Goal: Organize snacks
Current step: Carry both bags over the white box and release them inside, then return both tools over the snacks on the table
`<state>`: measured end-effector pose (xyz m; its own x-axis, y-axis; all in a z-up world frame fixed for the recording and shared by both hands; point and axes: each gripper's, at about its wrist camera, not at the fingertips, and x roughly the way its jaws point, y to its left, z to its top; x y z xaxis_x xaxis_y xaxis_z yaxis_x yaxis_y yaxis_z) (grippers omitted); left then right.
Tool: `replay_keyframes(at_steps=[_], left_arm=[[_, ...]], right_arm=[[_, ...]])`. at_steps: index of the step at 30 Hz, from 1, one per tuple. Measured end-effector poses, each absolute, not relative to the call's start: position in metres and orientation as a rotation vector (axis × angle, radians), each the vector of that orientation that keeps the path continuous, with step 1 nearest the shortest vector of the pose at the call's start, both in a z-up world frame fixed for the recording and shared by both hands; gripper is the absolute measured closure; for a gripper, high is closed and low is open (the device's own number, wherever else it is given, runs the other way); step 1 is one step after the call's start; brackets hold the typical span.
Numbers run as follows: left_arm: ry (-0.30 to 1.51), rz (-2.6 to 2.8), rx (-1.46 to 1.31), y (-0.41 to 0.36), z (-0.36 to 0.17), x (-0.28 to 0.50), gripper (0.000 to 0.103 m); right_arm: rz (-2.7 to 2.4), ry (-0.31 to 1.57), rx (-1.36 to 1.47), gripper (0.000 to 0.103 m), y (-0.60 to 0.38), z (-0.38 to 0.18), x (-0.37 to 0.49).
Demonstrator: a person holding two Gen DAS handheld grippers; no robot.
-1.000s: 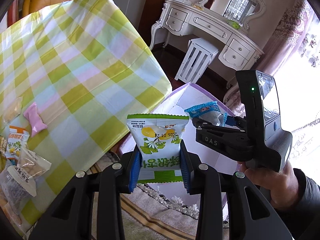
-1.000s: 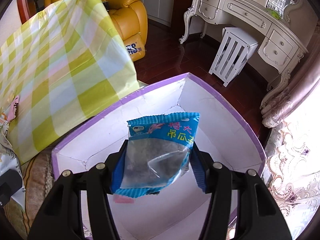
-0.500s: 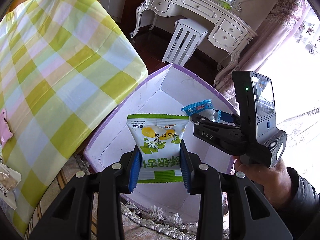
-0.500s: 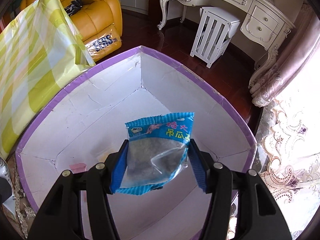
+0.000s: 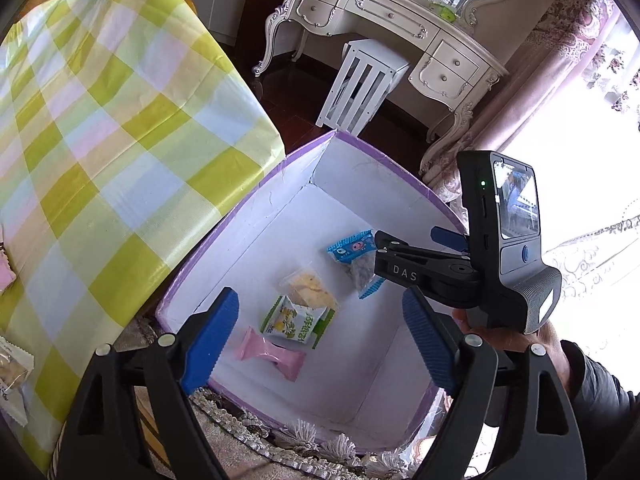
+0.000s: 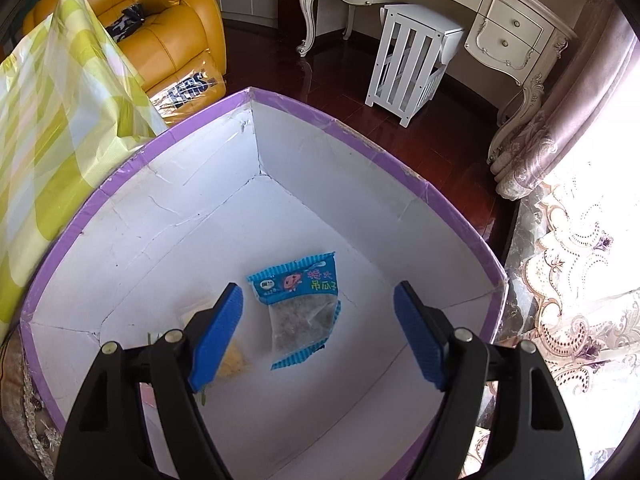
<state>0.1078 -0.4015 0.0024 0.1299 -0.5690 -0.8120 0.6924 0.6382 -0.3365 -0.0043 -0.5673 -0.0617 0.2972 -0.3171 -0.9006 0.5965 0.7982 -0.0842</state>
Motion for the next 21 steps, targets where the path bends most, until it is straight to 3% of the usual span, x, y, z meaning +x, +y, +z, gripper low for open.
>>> replay_keyframes(at_steps=[7,10,15,21], left_arm=[[0.996,-0.763,0.187,-0.39,0.02,0.114,0.014],[0.92,-0.647,0.228,-0.377,0.031,0.12,0.013],[0.783,-0.534,0.283,-0.351,0.044,0.127,0.005],[0.682,-0.402,0.303,-0.31,0.061,0.141,0.005]], right_arm=[[-0.712,1.073,0.268,0.022,-0.57,-0.048,-0.004],[-0.729,1.032,0.227,0.014,-0.563,-0.035,-0.001],[-0.686,0.973,0.183,0.014,-0.545,-0.014,0.012],[-0.547,0.9,0.231,0.014,-0.517,0.007,0.031]])
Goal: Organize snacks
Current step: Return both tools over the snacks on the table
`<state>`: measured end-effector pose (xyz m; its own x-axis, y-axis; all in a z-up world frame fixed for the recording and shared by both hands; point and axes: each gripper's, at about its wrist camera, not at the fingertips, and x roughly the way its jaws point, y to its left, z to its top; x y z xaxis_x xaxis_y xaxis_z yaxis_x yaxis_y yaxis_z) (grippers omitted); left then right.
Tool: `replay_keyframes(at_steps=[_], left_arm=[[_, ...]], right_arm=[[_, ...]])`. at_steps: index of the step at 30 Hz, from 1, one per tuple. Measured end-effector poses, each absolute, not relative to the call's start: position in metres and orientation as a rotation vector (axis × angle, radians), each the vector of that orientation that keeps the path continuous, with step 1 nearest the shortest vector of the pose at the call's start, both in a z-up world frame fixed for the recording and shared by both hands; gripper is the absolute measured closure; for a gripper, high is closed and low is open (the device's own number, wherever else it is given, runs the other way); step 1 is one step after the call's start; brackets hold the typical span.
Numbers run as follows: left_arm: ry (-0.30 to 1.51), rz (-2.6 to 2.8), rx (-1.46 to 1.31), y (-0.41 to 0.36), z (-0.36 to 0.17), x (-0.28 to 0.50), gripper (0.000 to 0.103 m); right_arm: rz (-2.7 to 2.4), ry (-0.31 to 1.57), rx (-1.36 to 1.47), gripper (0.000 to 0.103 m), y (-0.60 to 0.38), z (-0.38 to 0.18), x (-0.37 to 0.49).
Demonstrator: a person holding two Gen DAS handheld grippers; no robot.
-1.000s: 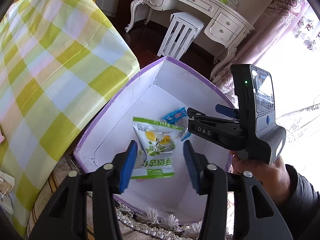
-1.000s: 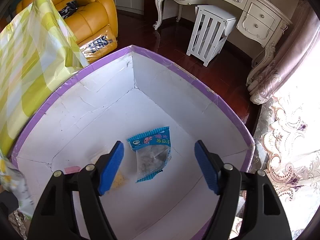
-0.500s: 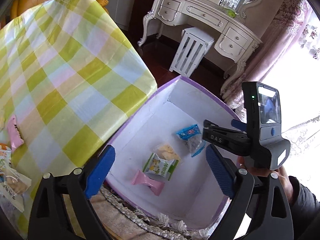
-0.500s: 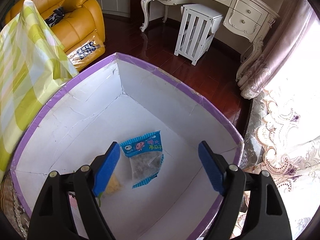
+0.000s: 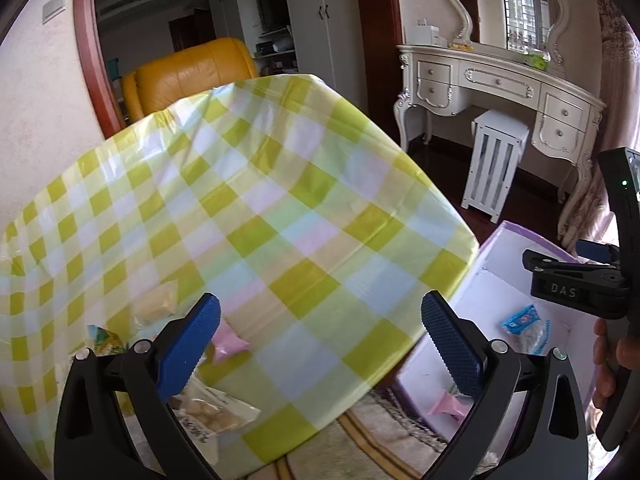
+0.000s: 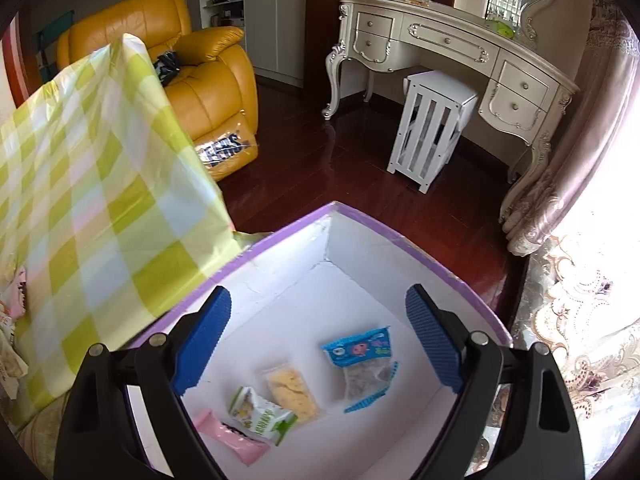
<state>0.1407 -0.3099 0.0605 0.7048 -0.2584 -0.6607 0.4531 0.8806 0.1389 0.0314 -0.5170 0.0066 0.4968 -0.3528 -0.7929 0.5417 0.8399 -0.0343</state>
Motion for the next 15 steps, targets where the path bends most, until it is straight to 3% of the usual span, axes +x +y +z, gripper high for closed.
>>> replay_keyframes(at_steps=[15], left_arm=[[0.736,-0.22,-0.106,-0.128,0.076,0.175,0.005]], right_arm=[[-0.264,0.882,0.282,0.014,-0.409,0.02,0.093]])
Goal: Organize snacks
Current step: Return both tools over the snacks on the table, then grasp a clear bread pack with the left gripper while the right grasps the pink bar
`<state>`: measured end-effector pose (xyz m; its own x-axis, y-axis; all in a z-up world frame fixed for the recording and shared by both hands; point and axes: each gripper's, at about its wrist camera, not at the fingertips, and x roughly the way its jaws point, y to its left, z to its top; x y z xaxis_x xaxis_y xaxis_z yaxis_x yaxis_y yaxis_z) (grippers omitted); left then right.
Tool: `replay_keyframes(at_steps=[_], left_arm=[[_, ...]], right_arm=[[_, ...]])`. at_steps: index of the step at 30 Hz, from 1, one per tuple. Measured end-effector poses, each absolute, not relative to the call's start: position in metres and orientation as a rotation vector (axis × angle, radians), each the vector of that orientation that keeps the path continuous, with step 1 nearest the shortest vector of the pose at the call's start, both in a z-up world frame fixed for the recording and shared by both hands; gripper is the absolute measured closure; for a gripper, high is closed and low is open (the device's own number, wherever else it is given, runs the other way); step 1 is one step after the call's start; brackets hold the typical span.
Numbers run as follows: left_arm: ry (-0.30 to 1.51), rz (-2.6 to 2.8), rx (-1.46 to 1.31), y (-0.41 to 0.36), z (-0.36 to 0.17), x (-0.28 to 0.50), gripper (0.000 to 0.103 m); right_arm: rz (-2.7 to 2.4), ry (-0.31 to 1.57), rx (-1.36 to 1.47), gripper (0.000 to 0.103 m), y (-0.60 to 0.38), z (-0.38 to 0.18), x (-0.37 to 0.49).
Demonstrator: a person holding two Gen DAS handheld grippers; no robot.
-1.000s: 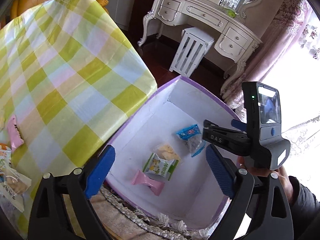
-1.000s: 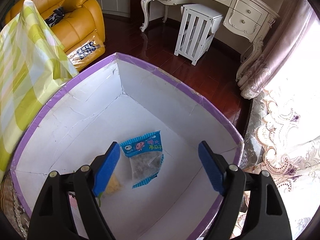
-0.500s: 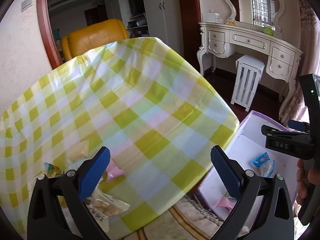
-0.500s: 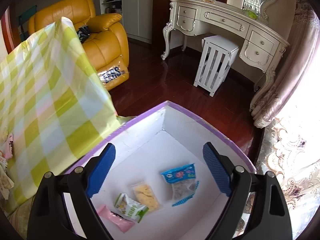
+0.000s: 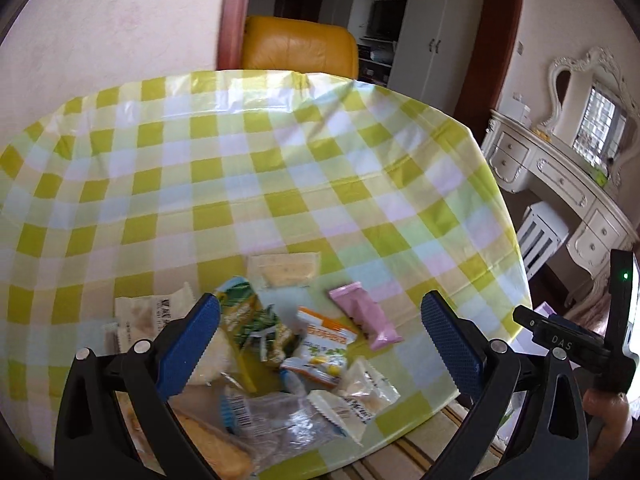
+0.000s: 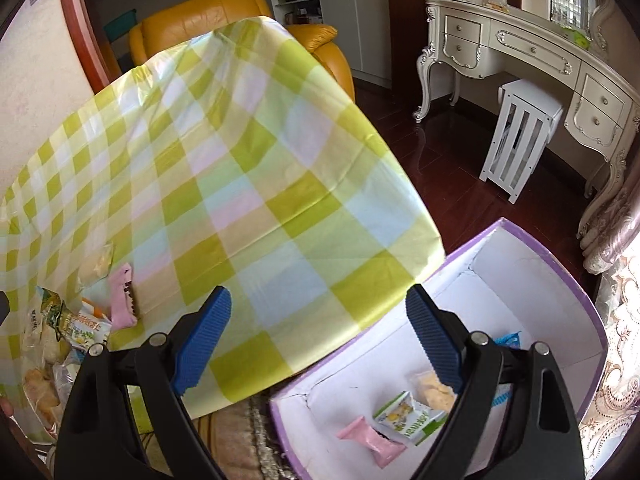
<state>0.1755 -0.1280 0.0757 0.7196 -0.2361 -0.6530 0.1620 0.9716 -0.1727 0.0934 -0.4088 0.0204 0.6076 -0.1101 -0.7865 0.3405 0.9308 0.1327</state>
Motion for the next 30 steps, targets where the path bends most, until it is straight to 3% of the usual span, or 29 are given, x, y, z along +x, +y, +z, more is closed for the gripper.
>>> replay_keyframes(at_steps=[7,13,23,30], left_arm=[[0.777,-0.09,-0.236,-0.053,0.066,0.184,0.008],[0.857,-0.048,-0.34,-0.016,0.039,0.195,0.023],[0.936,-0.042,-0.377,-0.004,0.011,0.209,0.028],[0.969,-0.047,-0.367,-0.005,-0.001,0.218,0.043]], right_arm=[[-0.147,0.907,0.242,0.014,-0.361,0.017,0.115],[-0.04,0.897,0.182,0.014,-0.317,0.019,0.131],[0.051,0.91,0.068,0.014,-0.265,0.012,0.159],[0.057,0.953,0.028,0.014,-0.251,-0.003,0.177]])
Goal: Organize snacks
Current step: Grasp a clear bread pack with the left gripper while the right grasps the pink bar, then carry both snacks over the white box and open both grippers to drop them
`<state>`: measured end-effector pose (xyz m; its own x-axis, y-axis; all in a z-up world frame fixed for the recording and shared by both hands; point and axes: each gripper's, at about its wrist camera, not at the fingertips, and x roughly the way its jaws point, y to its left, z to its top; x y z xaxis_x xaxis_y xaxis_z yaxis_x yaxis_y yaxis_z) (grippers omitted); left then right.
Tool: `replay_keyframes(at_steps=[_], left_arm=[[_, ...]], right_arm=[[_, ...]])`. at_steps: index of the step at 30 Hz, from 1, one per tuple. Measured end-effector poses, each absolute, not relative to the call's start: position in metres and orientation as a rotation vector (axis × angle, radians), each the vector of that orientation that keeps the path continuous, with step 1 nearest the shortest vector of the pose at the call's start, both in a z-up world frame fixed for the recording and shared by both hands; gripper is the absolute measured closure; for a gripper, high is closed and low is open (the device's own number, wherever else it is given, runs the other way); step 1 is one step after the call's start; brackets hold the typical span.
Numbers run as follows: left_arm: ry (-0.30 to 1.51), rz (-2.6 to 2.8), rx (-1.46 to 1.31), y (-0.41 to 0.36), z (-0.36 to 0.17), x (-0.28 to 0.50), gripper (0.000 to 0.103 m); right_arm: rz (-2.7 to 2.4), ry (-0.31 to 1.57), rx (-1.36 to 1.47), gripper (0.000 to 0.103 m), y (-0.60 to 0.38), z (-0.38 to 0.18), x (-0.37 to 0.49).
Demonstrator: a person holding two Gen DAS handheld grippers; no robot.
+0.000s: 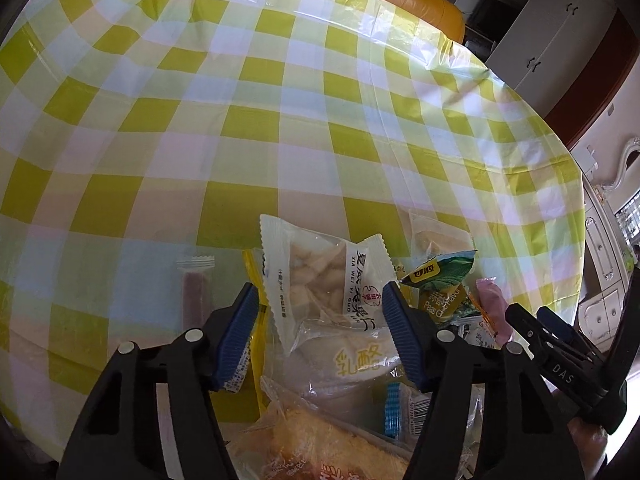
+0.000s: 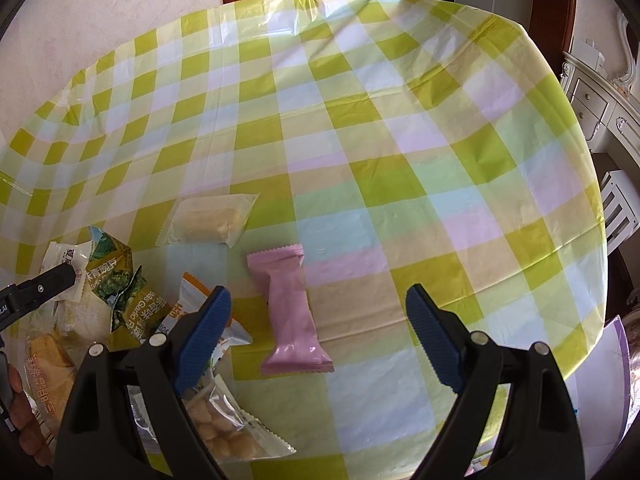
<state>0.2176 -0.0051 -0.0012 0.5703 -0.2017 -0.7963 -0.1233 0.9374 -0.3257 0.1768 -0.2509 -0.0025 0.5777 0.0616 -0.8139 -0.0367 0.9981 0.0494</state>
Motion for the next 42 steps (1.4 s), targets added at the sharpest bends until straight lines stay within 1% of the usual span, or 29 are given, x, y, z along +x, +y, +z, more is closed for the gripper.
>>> replay_keyframes(at_steps=[2,3,4,5,6,7,8,10,11,13,15,16,28,36,42], left_arm=[[0.964,-0.037,-0.342,-0.006,-0.001,0.219,0.049],[0.96,-0.032,-0.332,-0.006,0.0,0.219,0.054],[0.954,-0.027,-0.325,-0.006,0.0,0.219,0.056],[0.952,-0.023,-0.32,-0.005,0.0,0.219,0.059],[0.947,-0.021,-0.317,-0.004,0.001,0.219,0.061],[0.941,-0.019,-0.316,-0.003,0.002,0.219,0.064],[0.934,-0.017,-0.318,-0.002,0.003,0.219,0.065],[0.921,-0.019,-0.324,0.0,0.004,0.219,0.068],[0.916,-0.018,-0.323,0.0,0.005,0.219,0.069],[0.906,-0.019,-0.327,0.001,0.006,0.219,0.072],[0.89,-0.016,-0.336,0.002,0.008,0.218,0.076],[0.884,-0.014,-0.339,0.003,0.009,0.217,0.077],[0.808,0.015,-0.365,0.009,0.025,0.21,0.084],[0.759,-0.006,-0.366,0.0,0.048,0.199,0.085],[0.745,-0.078,-0.355,-0.027,0.062,0.191,0.085]], right_arm=[[0.053,0.964,0.029,0.015,-0.25,-0.006,0.181],[0.052,0.968,0.028,0.017,-0.25,-0.008,0.183],[0.049,0.973,0.024,0.019,-0.249,-0.01,0.185],[0.047,0.979,0.019,0.024,-0.248,-0.012,0.187],[0.045,0.988,0.015,0.035,-0.248,-0.015,0.188],[0.045,1.002,0.014,0.041,-0.247,-0.018,0.19],[0.048,1.015,0.015,0.045,-0.247,-0.021,0.191],[0.055,1.027,0.014,0.05,-0.246,-0.025,0.192],[0.056,1.032,0.009,0.056,-0.245,-0.027,0.192],[0.053,1.032,-0.005,0.06,-0.242,-0.028,0.192],[0.055,1.027,-0.011,0.076,-0.241,-0.028,0.192],[0.057,1.025,-0.008,0.079,-0.242,-0.028,0.192],[0.048,0.951,0.04,0.081,-0.255,-0.011,0.184],[0.019,0.921,0.066,0.081,-0.276,0.004,0.166],[-0.019,0.912,0.084,0.081,-0.298,0.009,0.148]])
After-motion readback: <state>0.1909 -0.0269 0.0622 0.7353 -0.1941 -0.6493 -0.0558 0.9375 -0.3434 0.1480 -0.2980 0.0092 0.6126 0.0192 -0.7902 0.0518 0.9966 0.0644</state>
